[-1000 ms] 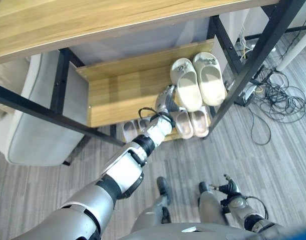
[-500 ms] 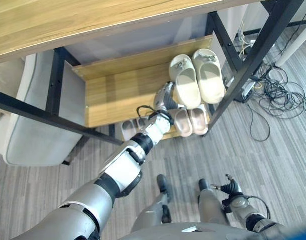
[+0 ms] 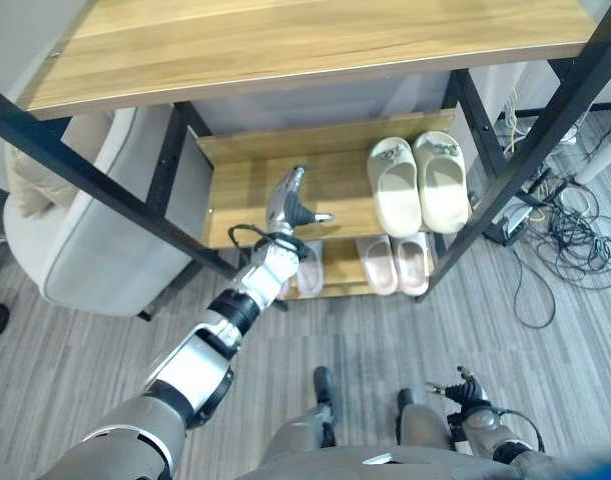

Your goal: Arrange the slippers neatly on the shoe rack.

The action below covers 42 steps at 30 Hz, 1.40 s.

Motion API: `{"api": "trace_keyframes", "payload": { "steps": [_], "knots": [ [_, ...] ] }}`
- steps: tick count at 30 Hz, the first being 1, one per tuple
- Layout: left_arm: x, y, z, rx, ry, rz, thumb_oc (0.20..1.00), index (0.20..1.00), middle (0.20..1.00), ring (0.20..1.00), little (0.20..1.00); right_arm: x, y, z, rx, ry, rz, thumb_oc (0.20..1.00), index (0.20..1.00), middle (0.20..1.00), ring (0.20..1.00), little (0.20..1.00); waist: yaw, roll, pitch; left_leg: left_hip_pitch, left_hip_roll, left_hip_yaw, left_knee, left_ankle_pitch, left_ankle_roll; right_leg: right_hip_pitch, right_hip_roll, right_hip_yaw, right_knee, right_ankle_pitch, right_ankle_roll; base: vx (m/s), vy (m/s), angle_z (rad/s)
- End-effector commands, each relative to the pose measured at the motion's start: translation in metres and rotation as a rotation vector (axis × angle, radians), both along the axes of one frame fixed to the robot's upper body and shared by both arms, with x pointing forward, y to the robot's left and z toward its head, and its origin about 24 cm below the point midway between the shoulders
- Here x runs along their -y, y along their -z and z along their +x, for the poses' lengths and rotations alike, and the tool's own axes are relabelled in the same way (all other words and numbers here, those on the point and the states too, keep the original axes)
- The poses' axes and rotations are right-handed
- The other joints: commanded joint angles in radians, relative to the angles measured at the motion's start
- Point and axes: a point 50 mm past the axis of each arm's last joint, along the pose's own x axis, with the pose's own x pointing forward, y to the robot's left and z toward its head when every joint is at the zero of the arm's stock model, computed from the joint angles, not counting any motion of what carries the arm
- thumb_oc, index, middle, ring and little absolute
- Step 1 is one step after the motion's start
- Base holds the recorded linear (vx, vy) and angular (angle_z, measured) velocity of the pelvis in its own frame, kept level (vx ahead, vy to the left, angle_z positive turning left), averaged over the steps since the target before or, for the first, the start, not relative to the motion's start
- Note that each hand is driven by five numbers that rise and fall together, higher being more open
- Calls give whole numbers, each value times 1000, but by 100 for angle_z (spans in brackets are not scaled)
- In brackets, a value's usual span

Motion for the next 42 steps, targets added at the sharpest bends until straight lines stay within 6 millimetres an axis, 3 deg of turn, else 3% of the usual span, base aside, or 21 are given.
{"api": "trace_keyframes", "payload": {
  "steps": [1,5,9,12,16,20,23,25,26,27,31,32,34,38,42],
  "knots": [
    [-3,-20,1,87,55,-81,1000,1000,1000,1000,1000,-1,8,-25,-56,48,26,1000,1000,1000,1000,1000,4,-1,-32,0,10,-32,134,-174,-50,140,-126,-50,-297,222,105,0,-29,11],
    [-2,-3,-31,18,178,-217,1000,1000,1000,1000,1000,-3,12,-38,-92,70,48,1000,1000,1000,1000,1000,25,-4,-50,59,13,-33,134,-185,-49,194,-125,-67,-301,221,106,8,-21,3],
    [-8,-6,-50,21,254,-290,1000,1000,1000,1000,1000,-8,15,-48,-121,78,66,1000,1000,1000,1000,1000,36,-8,-62,98,13,-34,125,-188,-50,227,-124,-81,-306,223,108,-3,-28,5],
    [-18,-1,-78,-22,317,-389,1000,1000,1000,1000,1000,-12,18,-59,-154,76,82,1000,1000,1000,1000,1000,51,-11,-77,142,14,-34,109,-190,-50,263,-119,-94,-312,221,110,-35,-32,0],
    [-19,21,-98,-134,333,-453,1000,1000,1000,1000,1000,-17,21,-67,-184,49,98,1000,1000,1000,1000,1000,66,-19,-98,176,11,-51,74,-177,-53,293,-113,-123,-313,214,110,-31,-12,5],
    [-20,21,-98,-135,333,-454,1000,1000,1000,1000,1000,-17,21,-67,-185,49,98,1000,1000,1000,1000,1000,64,-18,-98,178,11,-53,73,-176,-53,295,-113,-125,-314,214,110,-25,-1,18],
    [-25,38,-119,-268,354,-558,1000,1000,1000,1000,1000,-13,20,-69,-179,80,100,1000,1000,1000,1000,1000,74,-19,-109,195,8,-91,20,-138,-60,311,-104,-170,-300,207,106,-100,17,17],
    [-34,57,-131,-364,297,-634,1000,1000,1000,1000,1000,-13,20,-68,-176,84,95,1000,1000,1000,1000,1000,84,-26,-117,207,7,-119,-6,-124,-62,324,-101,-206,-295,203,103,-82,36,47],
    [-34,57,-131,-365,297,-634,1000,1000,1000,1000,1000,-13,20,-69,-177,84,95,1000,1000,1000,1000,1000,82,-27,-117,208,7,-120,-7,-123,-62,326,-101,-208,-295,203,103,-67,42,52],
    [-45,78,-142,-453,231,-663,1000,1000,1000,1000,1000,-13,20,-70,-178,89,100,1000,1000,1000,1000,1000,88,-34,-121,216,6,-128,-26,-116,-61,330,-102,-220,-294,205,103,-35,28,42],
    [-63,102,-155,-532,108,-681,1000,1000,1000,1000,1000,-14,21,-70,-183,95,110,1000,1000,1000,1000,1000,93,-40,-123,225,6,-128,-35,-114,-58,329,-103,-221,-289,205,101,-18,18,11],
    [-80,123,-171,-603,-5,-661,1000,1000,1000,1000,1000,-14,21,-70,-180,103,121,1000,1000,1000,1000,1000,98,-43,-124,231,6,-125,-37,-113,-56,329,-103,-217,-288,205,99,-21,28,-4],
    [-95,143,-187,-678,-121,-674,1000,1000,1000,1000,1000,-14,21,-72,-185,113,130,1000,1000,1000,1000,1000,101,-46,-125,237,7,-120,-37,-114,-56,331,-101,-211,-289,204,97,-6,22,-6],
    [-119,172,-216,-788,-324,-639,1000,1000,1000,1000,1000,-9,21,-76,-186,147,142,1000,1000,1000,1000,1000,102,-51,-129,243,11,-113,-38,-113,-56,332,-97,-202,-296,202,92,-1,9,-4],
    [-130,200,-251,-956,-469,-555,1000,1000,1000,1000,1000,-3,21,-84,-184,174,143,1000,1000,1000,1000,1000,91,-53,-130,245,15,-105,-37,-115,-57,328,-93,-190,-300,201,88,-1,11,-9]
  ]
}}
